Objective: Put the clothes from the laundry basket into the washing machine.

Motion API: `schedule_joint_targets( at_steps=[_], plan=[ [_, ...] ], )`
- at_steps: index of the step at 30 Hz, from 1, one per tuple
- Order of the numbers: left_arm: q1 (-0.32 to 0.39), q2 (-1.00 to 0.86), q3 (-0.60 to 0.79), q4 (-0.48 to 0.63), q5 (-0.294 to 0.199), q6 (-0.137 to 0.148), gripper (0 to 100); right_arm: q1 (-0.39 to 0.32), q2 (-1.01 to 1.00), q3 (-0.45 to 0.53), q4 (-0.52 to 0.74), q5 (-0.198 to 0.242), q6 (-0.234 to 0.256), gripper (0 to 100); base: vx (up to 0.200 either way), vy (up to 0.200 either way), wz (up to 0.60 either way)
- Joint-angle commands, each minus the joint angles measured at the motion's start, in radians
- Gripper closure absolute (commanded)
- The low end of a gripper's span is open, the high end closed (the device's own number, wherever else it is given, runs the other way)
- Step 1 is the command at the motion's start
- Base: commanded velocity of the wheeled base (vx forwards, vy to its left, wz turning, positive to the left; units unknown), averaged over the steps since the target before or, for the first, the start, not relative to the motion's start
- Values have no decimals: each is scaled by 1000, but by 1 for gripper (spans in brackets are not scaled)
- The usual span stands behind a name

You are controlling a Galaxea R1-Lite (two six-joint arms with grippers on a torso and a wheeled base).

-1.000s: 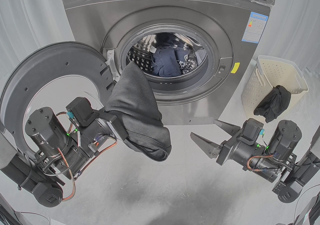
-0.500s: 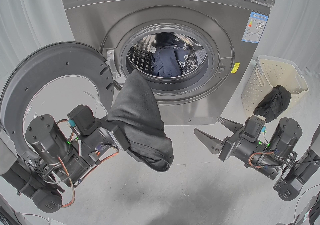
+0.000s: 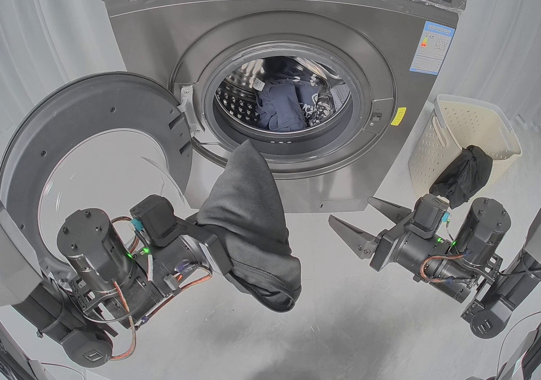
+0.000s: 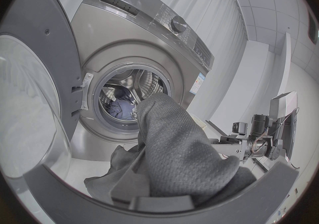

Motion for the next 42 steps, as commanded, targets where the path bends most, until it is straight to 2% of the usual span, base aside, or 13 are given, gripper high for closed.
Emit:
schedule_joint_targets(
  at_steps=[1,8,15,24,29,36,42],
  plan=[
    [-8,20,3,-1,2,7,100,8,3,5,-1,0,0,0,200,0,0],
    [-34,49,7,-2,12,46,100,19,3,5,-1,-1,0,0,57,0,0],
    [-35,52,12,-2,11,46,100,17,1,8,-1,-1,0,0,171,0,0],
    [-46,69,21,-4,11,48,100,20,3,29,-1,-1,0,0,0,0,0],
    [-52,69,26,-4,11,50,100,20,3,37,-1,-1,0,0,200,0,0],
    [-54,69,34,-2,11,51,100,33,-2,43,-1,-1,0,0,0,0,0],
    [-57,74,38,-4,11,51,100,33,-2,46,-1,-3,0,0,200,0,0]
  ],
)
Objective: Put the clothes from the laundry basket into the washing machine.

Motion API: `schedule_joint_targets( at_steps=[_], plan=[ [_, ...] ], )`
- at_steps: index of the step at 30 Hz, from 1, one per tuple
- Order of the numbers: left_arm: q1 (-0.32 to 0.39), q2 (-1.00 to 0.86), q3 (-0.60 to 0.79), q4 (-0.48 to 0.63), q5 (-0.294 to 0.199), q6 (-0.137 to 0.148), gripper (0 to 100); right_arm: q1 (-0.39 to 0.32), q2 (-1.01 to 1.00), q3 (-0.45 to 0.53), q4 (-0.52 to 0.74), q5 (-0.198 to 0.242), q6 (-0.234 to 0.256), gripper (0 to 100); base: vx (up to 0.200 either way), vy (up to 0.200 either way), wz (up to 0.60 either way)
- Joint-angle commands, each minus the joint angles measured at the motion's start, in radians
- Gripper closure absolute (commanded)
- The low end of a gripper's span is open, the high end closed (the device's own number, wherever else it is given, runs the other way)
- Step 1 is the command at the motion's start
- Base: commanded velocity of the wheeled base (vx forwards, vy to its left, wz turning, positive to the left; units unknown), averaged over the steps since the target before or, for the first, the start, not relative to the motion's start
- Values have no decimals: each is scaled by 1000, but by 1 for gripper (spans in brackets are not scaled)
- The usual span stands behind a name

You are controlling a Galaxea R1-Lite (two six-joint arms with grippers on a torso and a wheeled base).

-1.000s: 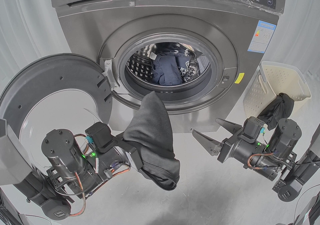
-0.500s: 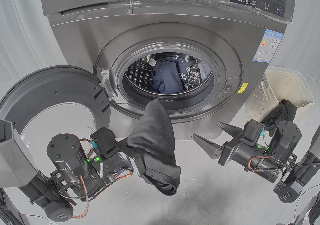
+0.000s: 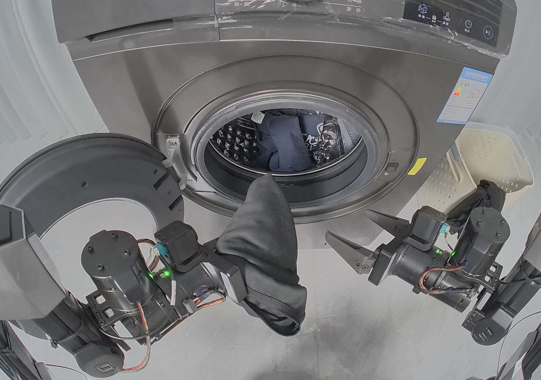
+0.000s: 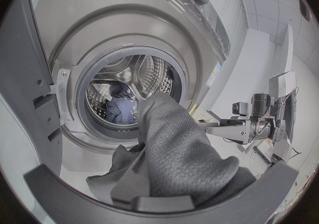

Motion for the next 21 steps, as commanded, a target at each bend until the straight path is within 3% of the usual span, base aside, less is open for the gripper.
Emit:
schedule_joint_targets(
  at_steps=[1,3,12,18,21],
  plan=[
    [-5,4,4,-1,1,0,100,1,1,2,-1,-1,0,0,200,0,0],
    [-9,4,3,-1,2,2,100,3,-1,2,-1,-1,0,0,200,0,0],
    [-8,4,-4,-1,2,2,100,1,4,2,-1,1,2,0,0,0,0],
    [-8,4,0,0,5,7,100,3,-3,10,1,1,0,0,0,-200,0],
    [-9,9,0,0,5,7,100,14,-4,79,1,1,-6,0,0,0,0]
  ],
)
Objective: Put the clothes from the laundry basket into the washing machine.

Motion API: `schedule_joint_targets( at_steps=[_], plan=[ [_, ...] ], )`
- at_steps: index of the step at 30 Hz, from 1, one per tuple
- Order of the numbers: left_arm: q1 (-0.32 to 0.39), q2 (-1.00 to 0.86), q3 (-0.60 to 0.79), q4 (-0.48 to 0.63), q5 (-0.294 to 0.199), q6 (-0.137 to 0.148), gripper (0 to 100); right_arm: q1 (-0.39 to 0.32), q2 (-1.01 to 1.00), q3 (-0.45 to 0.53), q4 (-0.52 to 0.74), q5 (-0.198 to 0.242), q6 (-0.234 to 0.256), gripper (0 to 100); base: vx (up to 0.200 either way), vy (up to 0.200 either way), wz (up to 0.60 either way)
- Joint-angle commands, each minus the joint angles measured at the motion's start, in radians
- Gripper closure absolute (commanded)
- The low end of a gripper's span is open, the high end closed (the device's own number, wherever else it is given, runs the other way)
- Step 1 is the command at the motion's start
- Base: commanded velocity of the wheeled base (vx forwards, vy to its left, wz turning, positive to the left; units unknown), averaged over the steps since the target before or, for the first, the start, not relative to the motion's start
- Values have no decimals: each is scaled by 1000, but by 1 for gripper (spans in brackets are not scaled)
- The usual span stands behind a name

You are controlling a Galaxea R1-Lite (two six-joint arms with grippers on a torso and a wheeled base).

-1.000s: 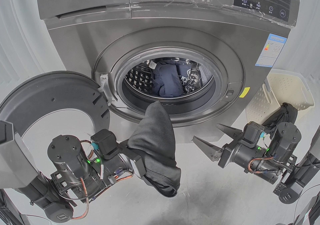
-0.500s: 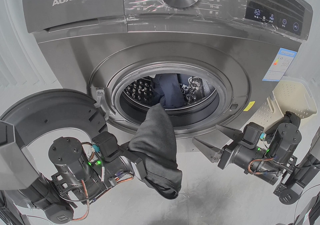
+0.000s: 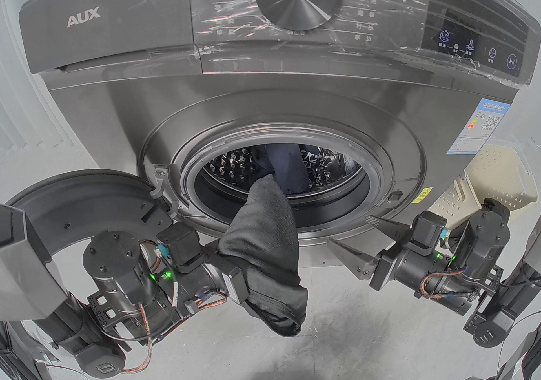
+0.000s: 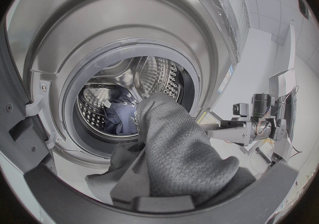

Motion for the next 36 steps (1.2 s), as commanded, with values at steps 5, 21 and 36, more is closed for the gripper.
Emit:
schedule_joint_targets(
  at_steps=[5,21,36],
  plan=[
    [23,25,-21,1,2,9,100,67,-3,148,1,4,-11,0,0,0,0],
    [97,277,-313,0,-27,73,100,187,-30,213,1,3,-11,0,0,0,0],
    [161,519,-722,29,-14,70,100,210,-3,208,1,4,-9,0,0,0,0]
  ],
)
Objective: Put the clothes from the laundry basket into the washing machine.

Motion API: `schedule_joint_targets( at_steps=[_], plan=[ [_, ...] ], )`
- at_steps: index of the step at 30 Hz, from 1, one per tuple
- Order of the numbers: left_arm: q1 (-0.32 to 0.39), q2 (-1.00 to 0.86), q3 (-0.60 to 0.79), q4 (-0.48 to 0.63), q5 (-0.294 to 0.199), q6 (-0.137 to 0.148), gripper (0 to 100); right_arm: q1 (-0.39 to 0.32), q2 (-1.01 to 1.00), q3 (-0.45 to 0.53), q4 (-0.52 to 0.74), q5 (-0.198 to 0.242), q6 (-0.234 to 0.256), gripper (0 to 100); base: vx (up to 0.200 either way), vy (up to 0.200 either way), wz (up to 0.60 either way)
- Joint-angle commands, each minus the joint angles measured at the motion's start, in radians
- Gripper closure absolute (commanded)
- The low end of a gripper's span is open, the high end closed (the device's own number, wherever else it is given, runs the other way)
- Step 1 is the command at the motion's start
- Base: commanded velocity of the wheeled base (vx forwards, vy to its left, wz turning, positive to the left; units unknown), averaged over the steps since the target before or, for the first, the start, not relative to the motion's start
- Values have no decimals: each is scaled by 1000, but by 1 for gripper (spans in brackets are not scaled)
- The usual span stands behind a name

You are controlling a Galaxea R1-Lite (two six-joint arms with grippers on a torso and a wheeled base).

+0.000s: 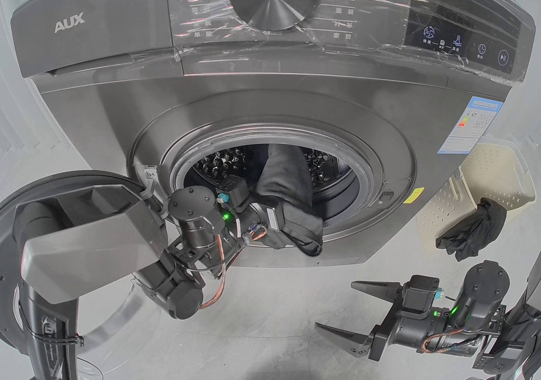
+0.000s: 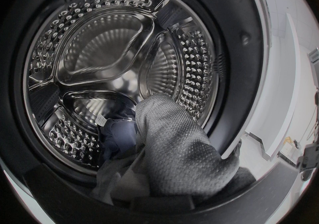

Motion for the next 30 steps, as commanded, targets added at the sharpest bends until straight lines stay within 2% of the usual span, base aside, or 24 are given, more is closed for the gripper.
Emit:
schedule_joint_targets(
  at_steps=[1,12,17,21,27,30],
  plan=[
    [42,138,-206,39,8,-2,100,20,20,-1,0,0,2,0,0,0,0],
    [48,181,-364,243,40,0,100,27,36,-3,0,0,8,0,0,0,0],
    [68,182,-523,412,49,0,100,26,36,-4,0,0,8,0,0,0,0],
    [91,202,-626,496,43,3,100,26,38,-1,0,0,11,0,0,0,0],
    [96,244,-753,585,52,-2,100,23,38,-4,0,0,8,0,0,0,0],
    [96,277,-824,610,75,-2,100,20,38,-1,0,0,8,0,0,0,0]
  ],
)
